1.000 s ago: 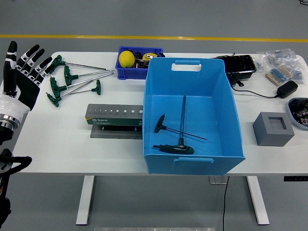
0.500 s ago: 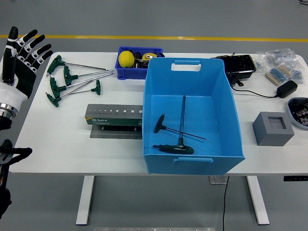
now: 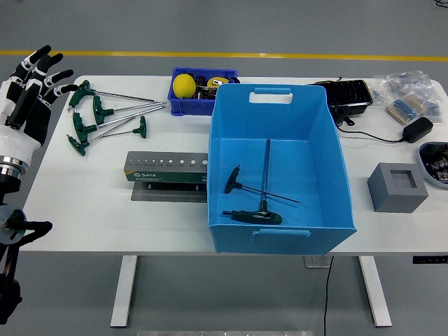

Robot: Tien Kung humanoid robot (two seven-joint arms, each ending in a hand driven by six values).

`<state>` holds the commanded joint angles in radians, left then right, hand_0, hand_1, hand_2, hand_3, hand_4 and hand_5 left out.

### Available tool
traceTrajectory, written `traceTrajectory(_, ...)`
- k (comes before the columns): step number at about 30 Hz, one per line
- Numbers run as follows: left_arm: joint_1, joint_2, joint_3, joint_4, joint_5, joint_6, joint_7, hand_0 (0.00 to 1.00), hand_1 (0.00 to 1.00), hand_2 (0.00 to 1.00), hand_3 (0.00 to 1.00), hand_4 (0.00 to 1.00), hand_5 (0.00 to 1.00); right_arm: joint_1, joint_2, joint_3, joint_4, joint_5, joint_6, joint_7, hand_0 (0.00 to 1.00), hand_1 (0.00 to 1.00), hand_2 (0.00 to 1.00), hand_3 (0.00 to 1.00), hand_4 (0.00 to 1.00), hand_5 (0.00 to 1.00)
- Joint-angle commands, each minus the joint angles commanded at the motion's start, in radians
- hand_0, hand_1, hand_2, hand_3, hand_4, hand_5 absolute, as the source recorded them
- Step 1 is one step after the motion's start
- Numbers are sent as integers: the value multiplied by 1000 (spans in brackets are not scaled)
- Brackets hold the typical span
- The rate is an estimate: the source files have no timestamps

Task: Lift tool from toolbox,place it in box,lift tool from toolbox,place it in box

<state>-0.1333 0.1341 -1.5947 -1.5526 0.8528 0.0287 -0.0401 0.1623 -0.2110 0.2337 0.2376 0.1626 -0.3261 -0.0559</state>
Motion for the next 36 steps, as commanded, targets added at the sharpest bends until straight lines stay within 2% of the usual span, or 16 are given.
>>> traceTrajectory(2, 0, 1, 3, 1, 1, -2, 2, 429, 502, 820, 745, 342, 2, 1, 0, -4, 0, 9, 1, 3, 673, 634, 714, 554, 781, 721)
traceTrajectory(3, 0, 1, 3, 1, 1, -2, 5, 447, 501, 857, 738, 464, 2, 2, -1, -6, 0, 12, 1, 4, 672, 634, 713, 554, 782, 719)
traceTrajectory(8, 0, 3, 5, 5, -21, -1, 33, 447, 501, 857, 738, 464, 2, 5, -1, -7, 0, 12, 2, 4, 672, 634, 713, 554, 782, 719)
traceTrajectory(9, 1, 3, 5, 5, -25, -4, 39, 429, 505, 907, 849, 642, 2, 5, -1, -7, 0, 11, 2, 4, 672, 634, 713, 553, 782, 720)
traceTrajectory(14, 3, 2, 4, 4, -32, -4, 42, 429, 505, 907, 849, 642, 2, 5, 0, -3, 0, 5, 1, 1, 672, 634, 713, 553, 782, 720)
traceTrajectory(15, 4, 2, 3, 4, -33, -3, 41, 463, 504, 938, 851, 542, 2, 5, 0, -2, 0, 4, 0, 1, 672, 634, 713, 554, 782, 721)
traceTrajectory(26, 2, 1, 3, 2, -20, -3, 39, 473, 506, 941, 848, 512, 2, 5, 1, 0, 0, 0, 0, -2, 673, 633, 713, 554, 783, 721)
traceTrajectory(27, 2, 1, 3, 2, -12, 0, 36, 475, 497, 843, 629, 475, 2, 5, 1, -1, 0, 1, 0, -1, 673, 634, 712, 554, 783, 721)
traceTrajectory(32, 2, -2, 1, 3, 42, 30, -11, 475, 497, 843, 629, 475, 2, 4, 1, -1, 0, 0, 2, -1, 673, 634, 712, 554, 783, 721)
traceTrajectory(33, 2, -1, 0, 3, 37, 31, -13, 474, 492, 634, 518, 482, 2, 4, 0, -2, 0, 1, 2, -1, 673, 634, 712, 554, 784, 721)
traceTrajectory(36, 3, 2, 2, 3, 34, 22, -11, 474, 492, 634, 518, 482, 2, 3, 0, -2, 0, 2, 3, -1, 673, 634, 712, 554, 784, 721)
